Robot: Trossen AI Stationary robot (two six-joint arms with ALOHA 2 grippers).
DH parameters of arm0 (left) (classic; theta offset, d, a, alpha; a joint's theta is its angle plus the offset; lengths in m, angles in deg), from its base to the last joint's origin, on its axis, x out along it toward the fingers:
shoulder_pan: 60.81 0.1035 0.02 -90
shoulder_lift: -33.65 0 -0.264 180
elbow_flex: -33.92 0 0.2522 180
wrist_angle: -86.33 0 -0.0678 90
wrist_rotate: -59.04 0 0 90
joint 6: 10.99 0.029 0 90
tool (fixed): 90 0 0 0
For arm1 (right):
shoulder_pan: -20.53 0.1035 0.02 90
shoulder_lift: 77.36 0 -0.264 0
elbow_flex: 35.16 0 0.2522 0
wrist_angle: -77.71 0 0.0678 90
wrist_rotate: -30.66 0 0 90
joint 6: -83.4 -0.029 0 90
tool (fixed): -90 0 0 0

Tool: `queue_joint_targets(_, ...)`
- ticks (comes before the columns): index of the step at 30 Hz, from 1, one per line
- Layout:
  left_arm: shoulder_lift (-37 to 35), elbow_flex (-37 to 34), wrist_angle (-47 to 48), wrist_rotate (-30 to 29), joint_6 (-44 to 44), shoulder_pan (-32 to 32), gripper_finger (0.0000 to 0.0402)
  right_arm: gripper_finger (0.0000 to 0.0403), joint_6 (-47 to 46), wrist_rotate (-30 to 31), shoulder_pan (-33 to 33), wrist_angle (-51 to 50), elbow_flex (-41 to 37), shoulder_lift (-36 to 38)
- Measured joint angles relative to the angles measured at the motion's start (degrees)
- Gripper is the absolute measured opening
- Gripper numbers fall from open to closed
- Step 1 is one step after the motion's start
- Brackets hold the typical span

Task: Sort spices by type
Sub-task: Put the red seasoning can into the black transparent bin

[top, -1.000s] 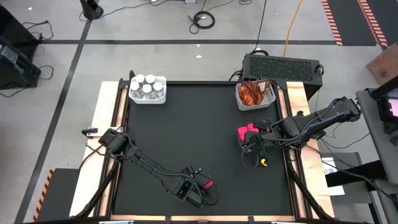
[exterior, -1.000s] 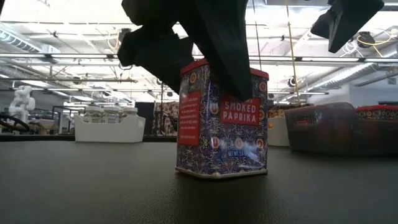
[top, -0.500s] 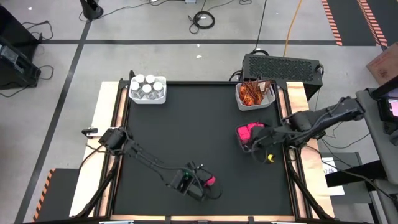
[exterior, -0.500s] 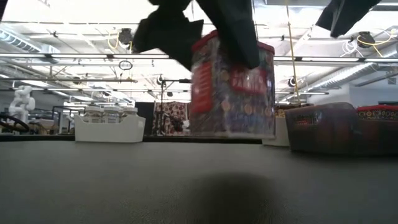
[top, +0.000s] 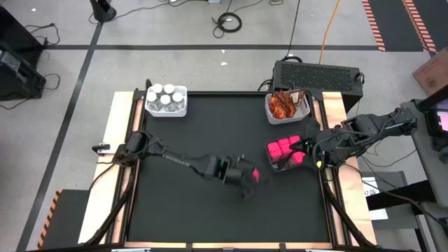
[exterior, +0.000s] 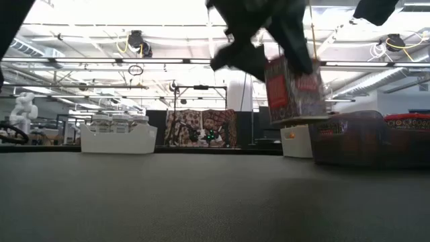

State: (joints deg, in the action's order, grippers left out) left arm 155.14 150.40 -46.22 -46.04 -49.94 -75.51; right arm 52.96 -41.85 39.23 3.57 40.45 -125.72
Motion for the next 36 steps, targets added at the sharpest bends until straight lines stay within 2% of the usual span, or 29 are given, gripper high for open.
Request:
queue_joint_targets(6,0.07,3.44,-8.04,2.52,5.09,7.0,0.0216,0.0,0.0,0.66,0.02,-1.15,0.0,2.46)
queue_joint_targets(12,0.14,8.25,-14.35,0.66,12.43,8.11,0.0216,0.0,-1.76,0.68,0.02,-5.23,0.0,3.84)
queue_joint_targets(16,1.02,9.0,-19.23,-0.61,13.88,9.44,0.0216,0.0,-1.99,0.92,0.04,-5.68,0.0,4.45)
queue_joint_targets(26,9.85,8.91,-33.29,1.87,15.38,10.88,0.0216,0.0,-3.28,6.06,0.04,-5.42,0.0,4.85)
queue_joint_targets(36,12.55,8.87,-34.16,3.15,15.62,9.21,0.0216,0.0,-5.37,6.76,0.04,-5.84,0.0,4.93)
